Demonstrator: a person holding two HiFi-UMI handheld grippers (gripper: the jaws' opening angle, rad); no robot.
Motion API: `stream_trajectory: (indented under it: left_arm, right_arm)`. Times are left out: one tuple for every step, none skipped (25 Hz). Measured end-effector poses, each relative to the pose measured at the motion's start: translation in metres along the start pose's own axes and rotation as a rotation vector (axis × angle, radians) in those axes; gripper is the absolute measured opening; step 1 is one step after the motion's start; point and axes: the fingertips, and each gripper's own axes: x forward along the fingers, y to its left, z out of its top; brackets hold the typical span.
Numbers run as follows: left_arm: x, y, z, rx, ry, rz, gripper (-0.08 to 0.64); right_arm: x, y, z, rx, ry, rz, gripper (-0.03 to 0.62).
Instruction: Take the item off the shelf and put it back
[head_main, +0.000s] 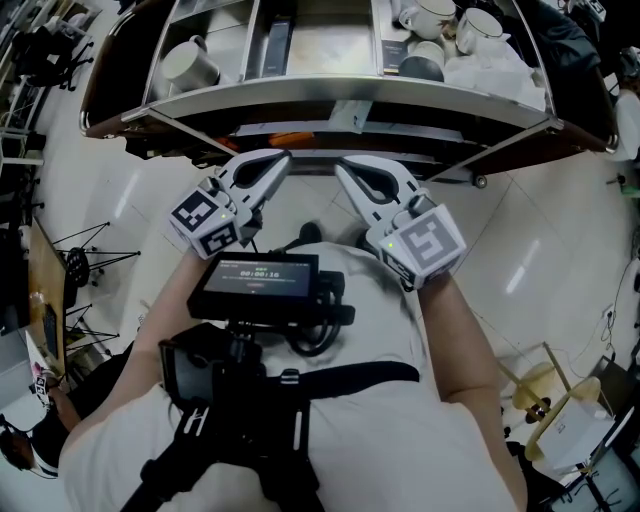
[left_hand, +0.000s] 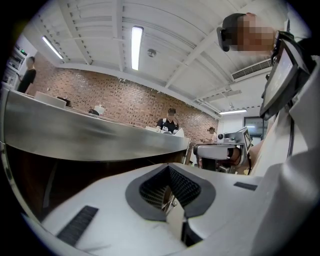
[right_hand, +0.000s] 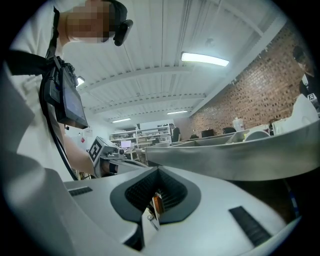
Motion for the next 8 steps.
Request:
stream_trajectory:
  left_arm:
    - [0.0004,0.0000,0.0003,0.000,0.000,0.000,0.012]
    - [0.0008,-0.0001,0.0003,0.001,0.000,-0.001,0.012]
    - [0.0012,-0.0001,0.0002,0.002,0.000,-0.002,0.012]
    - [0.0017,-0.0002,0.0000,0.004,-0.001,-0.004,0.012]
    - [0.0021,-0.0003,-0.0003,0.007,0.000,-0.006,0.012]
    - [0.0027,-0.0003,-0.0006,0.009,0.000,-0.007,0.012]
    - [0.0032,-0.0003,-0.0008,0.009,0.001,-0.008,0.012]
    - [0.0037,-0.0004,-0.0009,0.009,0.002,-0.008,0.012]
  right_arm:
    - [-0.0001,-0.0002,0.0000,-0.001,0.000,0.002,0.005]
    - [-0.0002,-0.0006,0.0000,-0.002,0.000,0.004,0.005]
    - [-0.0004,-0.0010,0.0000,-0.002,-0.001,0.005,0.005]
    - [-0.0006,-0.0015,0.0003,-0.002,-0.001,0.006,0.005]
    - [-0.0008,-0.0020,0.0007,-0.003,-0.002,0.007,0.005]
    - [-0.0011,-0.0026,0.0011,-0.004,-0.002,0.008,0.005]
    - [-0.0012,-0.0031,0.0016,-0.004,-0.003,0.009,0.005]
    - [-0.0014,-0.0036,0.0020,-0.005,-0.004,0.011,0.005]
